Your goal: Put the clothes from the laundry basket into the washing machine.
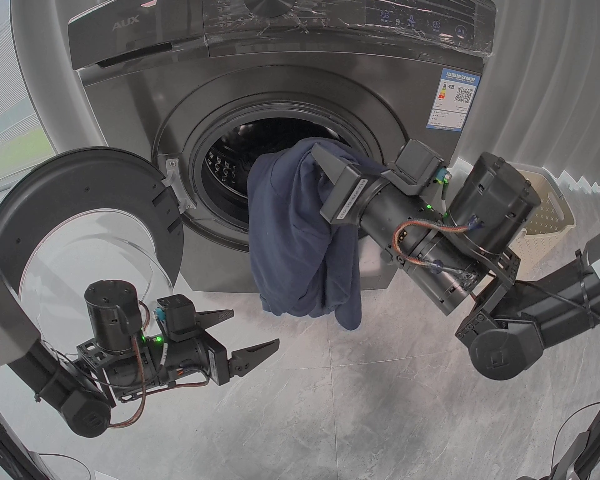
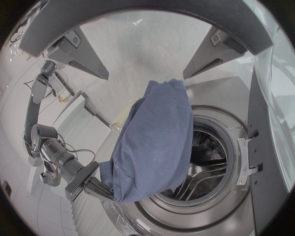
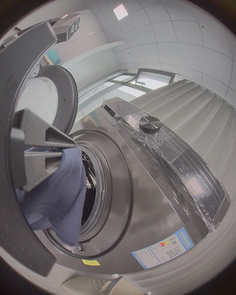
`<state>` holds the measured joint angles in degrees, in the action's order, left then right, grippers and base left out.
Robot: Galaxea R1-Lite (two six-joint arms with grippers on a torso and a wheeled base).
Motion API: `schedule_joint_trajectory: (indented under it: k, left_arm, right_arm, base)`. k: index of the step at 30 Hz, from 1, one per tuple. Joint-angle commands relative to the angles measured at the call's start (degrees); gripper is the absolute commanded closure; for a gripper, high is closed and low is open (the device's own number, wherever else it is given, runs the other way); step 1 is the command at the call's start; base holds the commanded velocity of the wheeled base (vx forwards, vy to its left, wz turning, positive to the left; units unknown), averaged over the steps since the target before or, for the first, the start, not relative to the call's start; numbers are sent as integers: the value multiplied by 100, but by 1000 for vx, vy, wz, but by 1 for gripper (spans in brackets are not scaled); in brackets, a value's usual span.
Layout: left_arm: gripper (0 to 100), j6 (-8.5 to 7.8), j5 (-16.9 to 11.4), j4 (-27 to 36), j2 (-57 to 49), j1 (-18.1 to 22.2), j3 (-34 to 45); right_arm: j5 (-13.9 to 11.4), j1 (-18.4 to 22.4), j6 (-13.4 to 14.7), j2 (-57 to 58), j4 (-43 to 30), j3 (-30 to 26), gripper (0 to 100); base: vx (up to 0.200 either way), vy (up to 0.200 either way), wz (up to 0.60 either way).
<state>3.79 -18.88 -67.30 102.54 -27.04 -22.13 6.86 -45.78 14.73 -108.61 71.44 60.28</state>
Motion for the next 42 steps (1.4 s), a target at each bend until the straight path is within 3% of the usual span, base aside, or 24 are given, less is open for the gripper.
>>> schedule_joint_trajectory:
  k: [1, 6, 20, 33, 34, 42]
  left_arm:
    - [0, 25, 87, -626, 1014, -109, -160]
    - [0, 78, 271, -1189, 1568, -109, -424]
    - [0, 157, 535, -1268, 1928, -82, -1083]
    - [0, 192, 860, -1751, 2297, -47, -1409]
    - [100, 210, 860, -1751, 2306, -47, -1444]
    - [100, 280, 1045, -1777, 2288, -47, -1681]
  right_arm:
    - [17, -19, 4, -47, 46, -8, 100]
    - [17, -37, 4, -55, 55, -17, 100]
    - [34, -81, 4, -47, 63, -17, 100]
    - [34, -89, 4, -47, 72, -17, 100]
    - [34, -89, 4, -38, 72, -17, 100]
    - [34, -81, 4, -38, 72, -25, 100]
  base:
    - [0, 0, 0]
    - [0, 0, 0]
    - [0, 0, 0]
    - [0, 0, 0]
    - [0, 0, 0]
    - [0, 0, 0]
